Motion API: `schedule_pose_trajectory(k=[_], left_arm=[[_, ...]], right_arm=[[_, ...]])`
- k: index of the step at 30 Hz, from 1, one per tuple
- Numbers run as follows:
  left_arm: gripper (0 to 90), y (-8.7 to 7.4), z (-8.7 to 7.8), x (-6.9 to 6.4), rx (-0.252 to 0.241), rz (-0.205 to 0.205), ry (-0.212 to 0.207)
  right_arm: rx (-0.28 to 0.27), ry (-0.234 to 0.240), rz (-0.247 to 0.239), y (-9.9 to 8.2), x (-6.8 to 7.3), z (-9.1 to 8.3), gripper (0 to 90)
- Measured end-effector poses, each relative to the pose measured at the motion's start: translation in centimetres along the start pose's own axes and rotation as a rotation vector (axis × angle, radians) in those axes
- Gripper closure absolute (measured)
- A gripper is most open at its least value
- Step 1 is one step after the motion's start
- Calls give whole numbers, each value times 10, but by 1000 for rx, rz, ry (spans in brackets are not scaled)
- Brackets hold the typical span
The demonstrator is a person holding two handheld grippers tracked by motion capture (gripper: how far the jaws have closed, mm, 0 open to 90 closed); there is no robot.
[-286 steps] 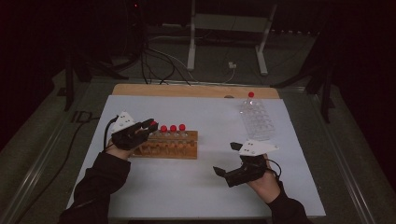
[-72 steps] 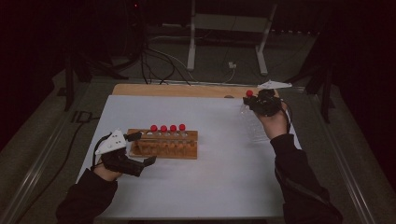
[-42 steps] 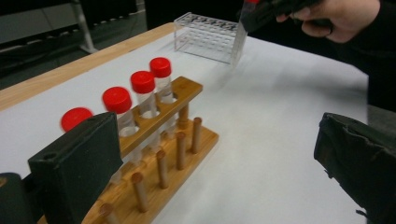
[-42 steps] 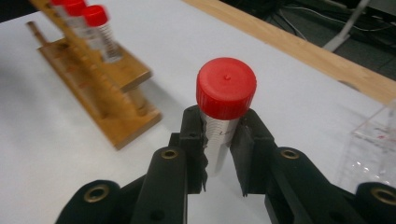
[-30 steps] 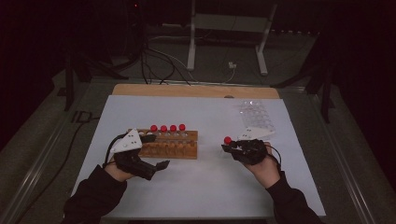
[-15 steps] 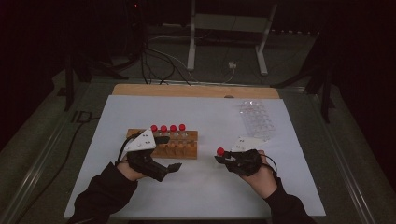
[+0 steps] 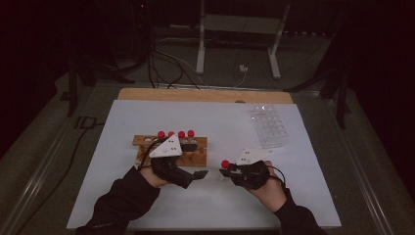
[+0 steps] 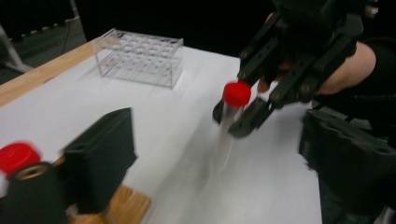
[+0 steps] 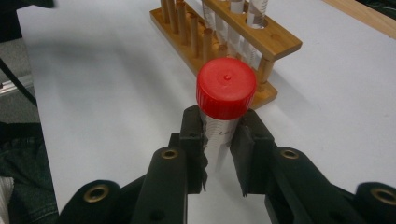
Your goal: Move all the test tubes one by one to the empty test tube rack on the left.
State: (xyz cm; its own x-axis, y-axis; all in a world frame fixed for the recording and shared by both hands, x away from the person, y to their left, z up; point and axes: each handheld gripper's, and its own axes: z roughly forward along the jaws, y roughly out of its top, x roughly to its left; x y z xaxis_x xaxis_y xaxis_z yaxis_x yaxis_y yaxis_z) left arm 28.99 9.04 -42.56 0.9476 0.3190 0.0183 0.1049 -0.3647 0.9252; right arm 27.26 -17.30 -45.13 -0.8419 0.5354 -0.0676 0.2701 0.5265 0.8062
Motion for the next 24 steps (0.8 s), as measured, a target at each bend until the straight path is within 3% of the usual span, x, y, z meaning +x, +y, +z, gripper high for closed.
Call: schedule_pose_trajectory(k=[2,8,24], left_arm=[[175,3,6,-2,-5,5,-11],[327,7,21,-7,-18,24,-40],[683,9,51,-12,36,65,-57]], right_arm=[[-1,5,-2,0,1,1,749],[-1,13,-5,0,2,1,749],[-11,20,-4,1,3,-1,749]])
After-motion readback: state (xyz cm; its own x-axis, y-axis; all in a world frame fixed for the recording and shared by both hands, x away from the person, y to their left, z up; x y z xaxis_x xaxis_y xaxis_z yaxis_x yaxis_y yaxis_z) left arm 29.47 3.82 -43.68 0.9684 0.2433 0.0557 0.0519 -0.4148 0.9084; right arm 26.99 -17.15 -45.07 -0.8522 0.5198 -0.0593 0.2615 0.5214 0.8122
